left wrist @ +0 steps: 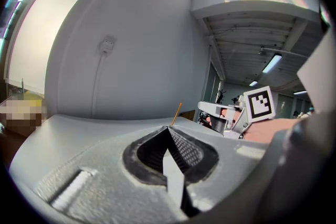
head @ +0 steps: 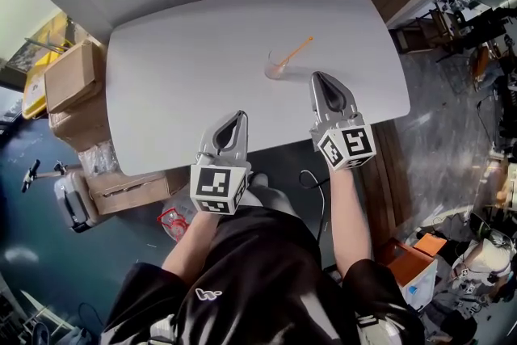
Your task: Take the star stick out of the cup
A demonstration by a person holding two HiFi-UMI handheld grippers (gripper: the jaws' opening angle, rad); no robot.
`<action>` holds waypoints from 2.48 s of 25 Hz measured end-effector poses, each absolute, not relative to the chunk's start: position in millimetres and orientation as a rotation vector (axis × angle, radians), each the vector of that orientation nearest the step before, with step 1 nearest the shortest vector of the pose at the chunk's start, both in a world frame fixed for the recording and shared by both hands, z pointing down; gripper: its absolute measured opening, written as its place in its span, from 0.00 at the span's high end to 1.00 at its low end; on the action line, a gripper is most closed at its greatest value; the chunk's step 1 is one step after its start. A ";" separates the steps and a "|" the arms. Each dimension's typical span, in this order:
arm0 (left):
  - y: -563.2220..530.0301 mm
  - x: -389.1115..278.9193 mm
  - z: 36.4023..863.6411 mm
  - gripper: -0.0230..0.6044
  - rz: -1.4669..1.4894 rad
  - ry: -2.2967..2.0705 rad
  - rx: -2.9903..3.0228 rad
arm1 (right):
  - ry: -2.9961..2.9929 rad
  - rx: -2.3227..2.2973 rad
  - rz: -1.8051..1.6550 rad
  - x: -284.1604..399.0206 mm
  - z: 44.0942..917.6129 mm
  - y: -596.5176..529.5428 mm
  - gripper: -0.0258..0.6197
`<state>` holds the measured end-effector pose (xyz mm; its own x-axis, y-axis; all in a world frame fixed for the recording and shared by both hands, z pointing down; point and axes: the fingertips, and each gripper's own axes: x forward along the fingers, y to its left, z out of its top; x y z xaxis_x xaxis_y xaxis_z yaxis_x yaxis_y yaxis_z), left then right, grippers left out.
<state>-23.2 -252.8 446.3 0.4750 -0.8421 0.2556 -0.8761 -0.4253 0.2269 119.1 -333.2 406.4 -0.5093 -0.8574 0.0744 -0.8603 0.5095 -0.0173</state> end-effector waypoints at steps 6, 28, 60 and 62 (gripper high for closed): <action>-252.3 -33.2 441.9 0.96 0.120 -1.482 2.383 | -2.683 1.501 0.119 117.8 420.5 -352.7 0.88; -251.4 -52.4 456.4 0.96 0.165 -1.514 2.339 | -2.558 1.492 0.306 109.3 483.7 -408.2 0.66; -263.7 -71.0 471.0 0.96 0.211 -1.509 2.290 | -2.478 1.519 0.495 103.4 526.1 -440.7 0.94; -264.0 -73.4 470.3 0.96 0.208 -1.518 2.285 | -2.477 1.513 0.499 102.0 526.3 -440.9 0.94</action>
<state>-73.4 -264.0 470.3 0.4031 -0.8532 0.3310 -0.9108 -0.3388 0.2359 102.0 -440.9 526.3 -0.4579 -0.8230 0.3362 -0.8889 0.4203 -0.1820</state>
